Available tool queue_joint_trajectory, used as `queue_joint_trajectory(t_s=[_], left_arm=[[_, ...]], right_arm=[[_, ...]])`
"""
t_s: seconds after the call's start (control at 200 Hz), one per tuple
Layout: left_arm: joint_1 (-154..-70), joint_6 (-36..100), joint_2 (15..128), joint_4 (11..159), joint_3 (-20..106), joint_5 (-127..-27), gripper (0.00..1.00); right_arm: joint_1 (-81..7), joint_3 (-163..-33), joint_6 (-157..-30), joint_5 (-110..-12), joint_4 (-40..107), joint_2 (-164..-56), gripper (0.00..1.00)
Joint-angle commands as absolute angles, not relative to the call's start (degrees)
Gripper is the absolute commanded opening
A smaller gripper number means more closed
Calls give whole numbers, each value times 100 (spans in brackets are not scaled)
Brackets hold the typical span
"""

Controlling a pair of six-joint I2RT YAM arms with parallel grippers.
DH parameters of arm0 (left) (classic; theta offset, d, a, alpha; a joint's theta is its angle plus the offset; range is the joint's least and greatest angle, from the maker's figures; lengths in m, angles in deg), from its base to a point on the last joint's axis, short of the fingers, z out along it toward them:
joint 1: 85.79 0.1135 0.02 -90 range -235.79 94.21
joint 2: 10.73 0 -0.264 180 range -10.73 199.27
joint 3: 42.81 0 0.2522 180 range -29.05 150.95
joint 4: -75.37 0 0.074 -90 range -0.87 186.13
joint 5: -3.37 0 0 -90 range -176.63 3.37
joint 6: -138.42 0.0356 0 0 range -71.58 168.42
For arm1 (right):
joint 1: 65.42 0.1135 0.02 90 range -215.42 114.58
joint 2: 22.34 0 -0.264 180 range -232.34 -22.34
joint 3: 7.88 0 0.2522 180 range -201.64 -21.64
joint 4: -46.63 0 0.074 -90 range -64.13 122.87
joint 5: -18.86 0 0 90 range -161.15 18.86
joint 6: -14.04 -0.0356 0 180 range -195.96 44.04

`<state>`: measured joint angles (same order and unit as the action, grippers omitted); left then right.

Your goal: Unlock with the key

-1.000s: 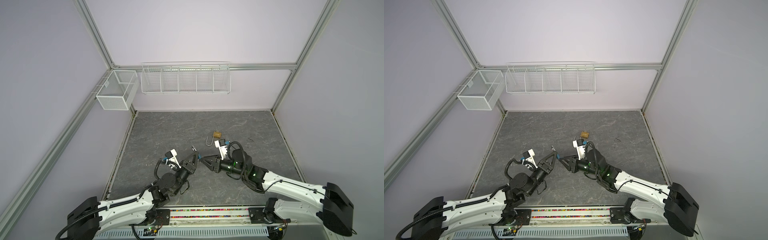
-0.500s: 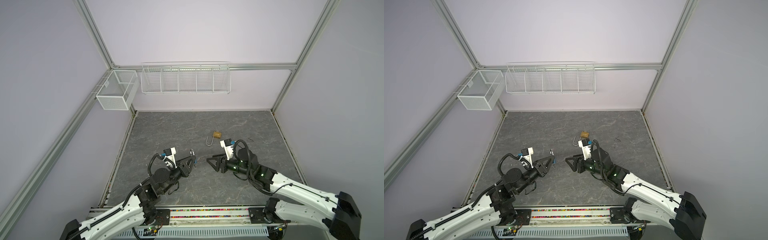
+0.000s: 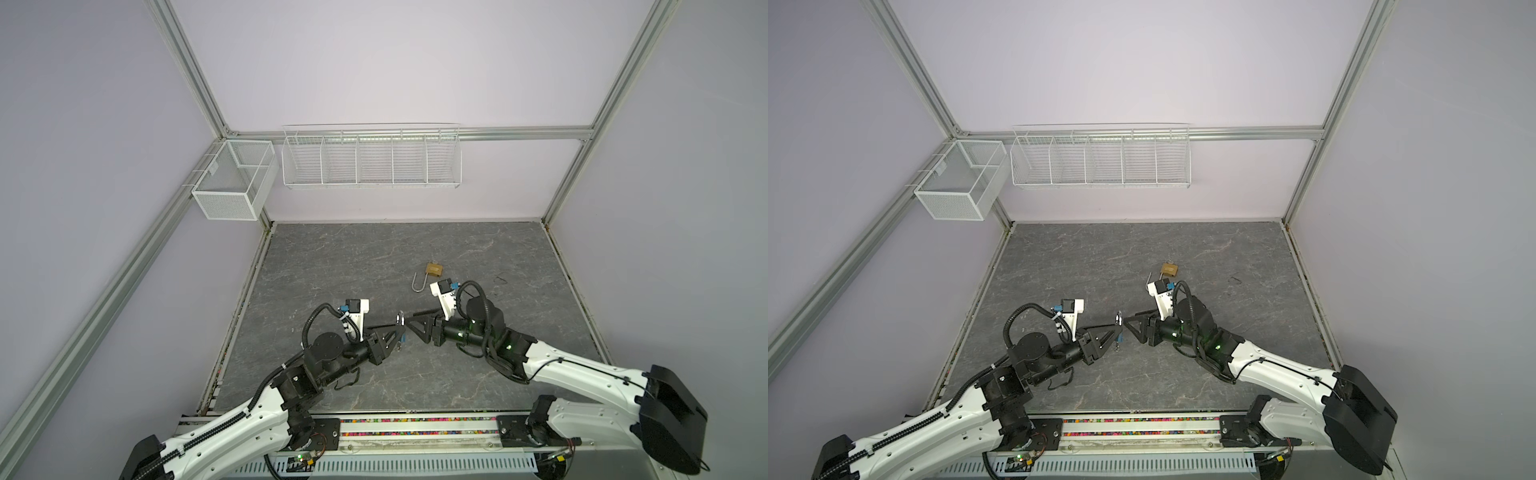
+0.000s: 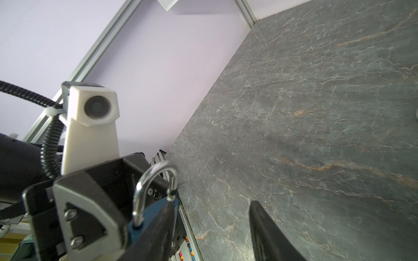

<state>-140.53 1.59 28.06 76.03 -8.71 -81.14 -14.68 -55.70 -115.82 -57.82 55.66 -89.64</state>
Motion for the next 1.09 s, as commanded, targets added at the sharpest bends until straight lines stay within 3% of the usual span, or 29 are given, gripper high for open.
queue_joint_trajectory(t_s=[0.0, 1.09], left_arm=[[-14029, 142, 2848, 6976, -797, -7830, 0], [-14020, 261, 3178, 6940, -537, -7654, 0]], right_arm=[[-1484, -5476, -11745, -5614, 6107, -9016, 55], [-1497, -5627, -11779, -5365, 6288, -9126, 49]])
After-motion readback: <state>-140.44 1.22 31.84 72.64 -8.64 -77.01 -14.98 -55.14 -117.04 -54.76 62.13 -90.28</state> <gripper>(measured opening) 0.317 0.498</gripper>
